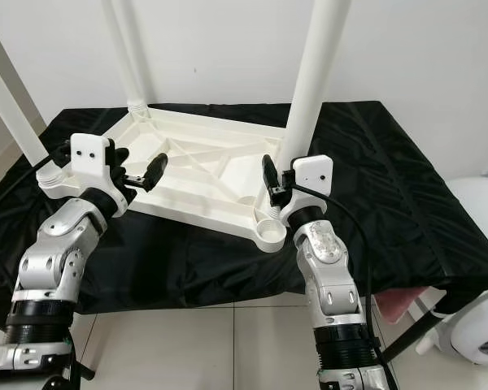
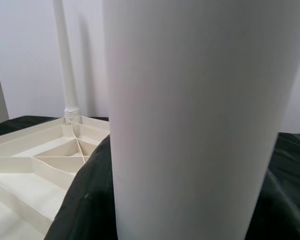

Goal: Building children table

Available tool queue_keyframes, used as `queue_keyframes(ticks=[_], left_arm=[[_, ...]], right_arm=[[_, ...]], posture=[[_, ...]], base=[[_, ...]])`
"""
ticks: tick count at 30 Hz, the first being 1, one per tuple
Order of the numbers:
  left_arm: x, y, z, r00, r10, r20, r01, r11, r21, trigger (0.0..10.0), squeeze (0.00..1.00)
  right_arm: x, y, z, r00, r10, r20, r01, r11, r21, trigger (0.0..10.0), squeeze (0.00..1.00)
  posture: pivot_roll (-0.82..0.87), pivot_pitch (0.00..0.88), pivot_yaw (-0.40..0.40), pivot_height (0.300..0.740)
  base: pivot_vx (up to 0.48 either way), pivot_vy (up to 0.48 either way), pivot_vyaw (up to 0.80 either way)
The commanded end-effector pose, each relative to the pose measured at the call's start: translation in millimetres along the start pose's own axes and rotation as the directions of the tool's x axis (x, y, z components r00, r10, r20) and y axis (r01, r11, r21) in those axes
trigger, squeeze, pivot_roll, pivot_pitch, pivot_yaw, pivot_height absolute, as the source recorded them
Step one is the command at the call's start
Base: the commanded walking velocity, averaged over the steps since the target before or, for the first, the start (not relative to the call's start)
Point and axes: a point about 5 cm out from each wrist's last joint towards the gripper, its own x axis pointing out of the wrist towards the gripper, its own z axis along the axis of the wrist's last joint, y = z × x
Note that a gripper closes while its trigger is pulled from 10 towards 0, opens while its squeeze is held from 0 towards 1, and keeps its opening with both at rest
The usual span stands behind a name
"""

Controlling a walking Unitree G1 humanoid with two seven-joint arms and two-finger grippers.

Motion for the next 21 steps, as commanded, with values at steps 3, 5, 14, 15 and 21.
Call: queue_keyframes(ticks=[3, 5, 14, 15, 21], left_arm=[[-10.3, 12.5, -10, 0.966, 0.259, 0.020, -0.259, 0.966, 0.005, 10.0, 0.00], [-18.3, 18.8, -18, 0.953, 0.301, 0.023, -0.301, 0.954, -0.009, 10.0, 0.00], [-30.4, 24.6, -27, 0.936, 0.350, 0.038, -0.351, 0.936, 0.012, 10.0, 0.00], [-31.8, 24.8, -28, 0.936, 0.351, 0.039, -0.352, 0.936, 0.015, 10.0, 0.00], [-37.7, 21.2, -38, 0.940, 0.337, 0.047, -0.339, 0.938, 0.068, 10.0, 0.00]], right_arm=[[-7.1, 3.9, 1, 0.999, -0.006, 0.047, 0.006, 1.000, 0.012, 10.0, 0.00], [-12.9, 4.3, -3, 0.998, -0.020, 0.054, 0.018, 0.999, 0.027, 10.0, 0.00], [-18.0, 0.6, -6, 0.998, -0.042, 0.054, 0.042, 0.999, 0.005, 10.0, 0.00], [-18.3, -0.3, -6, 0.997, -0.046, 0.056, 0.046, 0.999, 0.006, 10.0, 0.00], [-19.0, -5.1, -4, 0.996, -0.062, 0.067, 0.062, 0.998, 0.003, 10.0, 0.00]], posture=[[-0.10, 0.000, 0.077, 0.740], [-0.10, 0.000, 0.075, 0.740], [-0.10, 0.004, 0.058, 0.740], [-0.11, 0.006, 0.057, 0.740], [-0.11, 0.000, 0.054, 0.740]], base=[[0.000, 0.000, 0.00], [0.000, 0.000, 0.00], [0.000, 0.000, 0.00], [0.000, 0.000, 0.00], [0.000, 0.000, 0.00]])
